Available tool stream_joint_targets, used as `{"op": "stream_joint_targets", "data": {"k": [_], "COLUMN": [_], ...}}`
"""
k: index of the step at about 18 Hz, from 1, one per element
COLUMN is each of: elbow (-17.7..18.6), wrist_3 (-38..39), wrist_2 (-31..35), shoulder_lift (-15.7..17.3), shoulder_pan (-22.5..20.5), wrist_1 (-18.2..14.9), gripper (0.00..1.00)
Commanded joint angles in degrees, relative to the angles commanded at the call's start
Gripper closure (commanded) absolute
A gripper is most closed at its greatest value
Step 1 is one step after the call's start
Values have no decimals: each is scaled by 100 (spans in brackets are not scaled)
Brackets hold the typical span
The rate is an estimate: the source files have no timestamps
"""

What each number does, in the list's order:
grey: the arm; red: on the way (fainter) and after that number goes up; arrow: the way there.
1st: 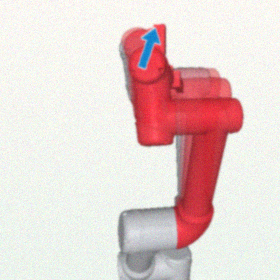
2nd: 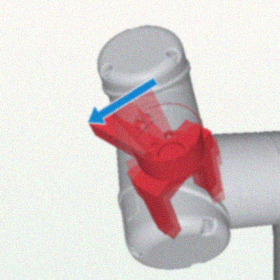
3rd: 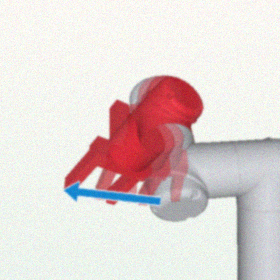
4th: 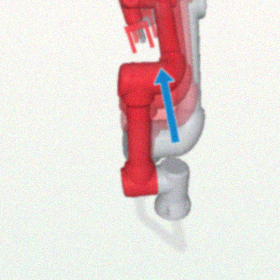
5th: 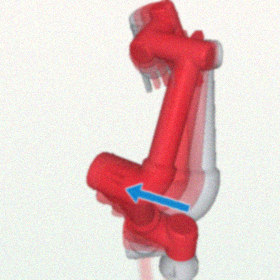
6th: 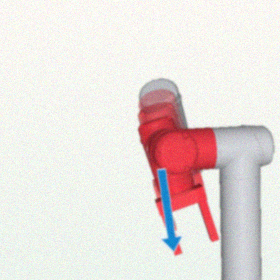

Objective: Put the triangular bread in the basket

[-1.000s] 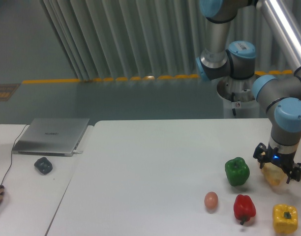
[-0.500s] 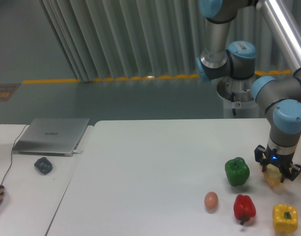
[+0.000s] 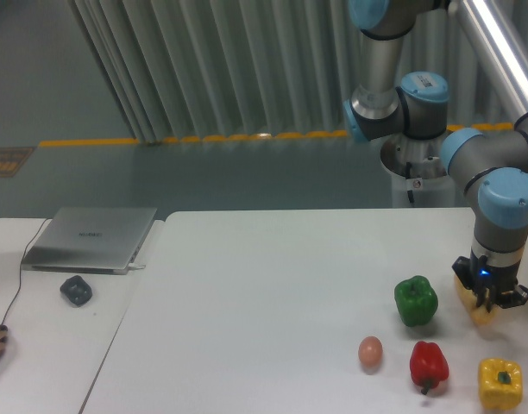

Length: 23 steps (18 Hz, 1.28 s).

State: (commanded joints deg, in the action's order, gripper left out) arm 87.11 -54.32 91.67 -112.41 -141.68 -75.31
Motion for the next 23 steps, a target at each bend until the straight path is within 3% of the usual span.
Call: {"op": "stream_joint_targets", "data": {"k": [4, 9, 18, 23], "elbow": [-387, -607, -766, -836], "wrist_3": [-263, -1291, -3391, -4138], "wrist_2": [0, 26, 52, 676], "shoulder_lift": [97, 211, 378, 413], "shoulder_pan": [-26, -202, -676, -756], "wrist_1": [-281, -431, -282, -265], "gripper": [86, 86, 87, 87]}}
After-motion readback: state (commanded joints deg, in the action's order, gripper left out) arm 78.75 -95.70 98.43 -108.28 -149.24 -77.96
